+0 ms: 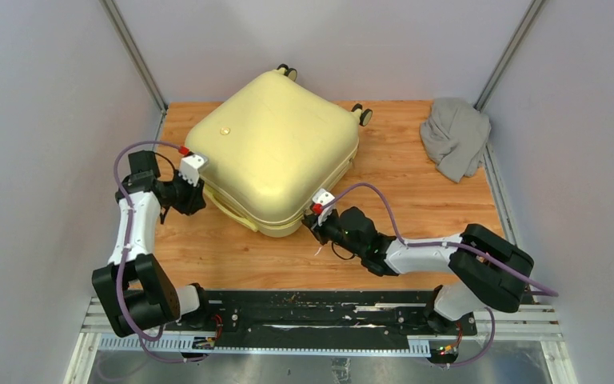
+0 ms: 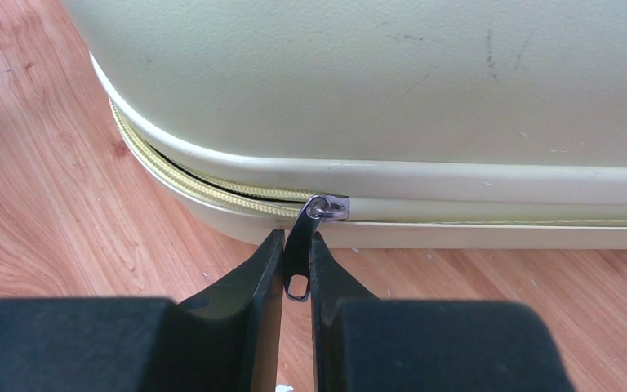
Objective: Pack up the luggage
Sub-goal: Zip the luggage at the center of the board.
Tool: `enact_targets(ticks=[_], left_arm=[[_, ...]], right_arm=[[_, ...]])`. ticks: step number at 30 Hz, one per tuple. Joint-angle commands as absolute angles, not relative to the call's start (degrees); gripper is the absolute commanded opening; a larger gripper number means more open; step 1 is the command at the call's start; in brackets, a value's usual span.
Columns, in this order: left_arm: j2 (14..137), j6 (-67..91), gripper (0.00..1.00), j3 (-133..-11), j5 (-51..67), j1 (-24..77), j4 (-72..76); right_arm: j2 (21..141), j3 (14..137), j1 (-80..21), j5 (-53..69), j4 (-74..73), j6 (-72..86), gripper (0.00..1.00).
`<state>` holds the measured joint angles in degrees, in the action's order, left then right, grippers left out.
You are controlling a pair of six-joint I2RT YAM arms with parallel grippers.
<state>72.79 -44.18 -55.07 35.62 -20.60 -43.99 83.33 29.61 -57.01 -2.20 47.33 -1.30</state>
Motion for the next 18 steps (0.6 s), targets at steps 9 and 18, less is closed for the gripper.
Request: enact_targets(ticks=[9,18], left_arm=[[68.27,-45.40,0.26,-42.83,34.02,-15.04,-35.73],[66.74,-43.85,0.22,-37.63,32.52,-8.01,-31.19]], right_arm=[[81.54,30.63,-60.90,-3.57,45.12,-0.34,0.00],[85.89,36.47,-66.84,3.43,44.14,3.24,0.00]])
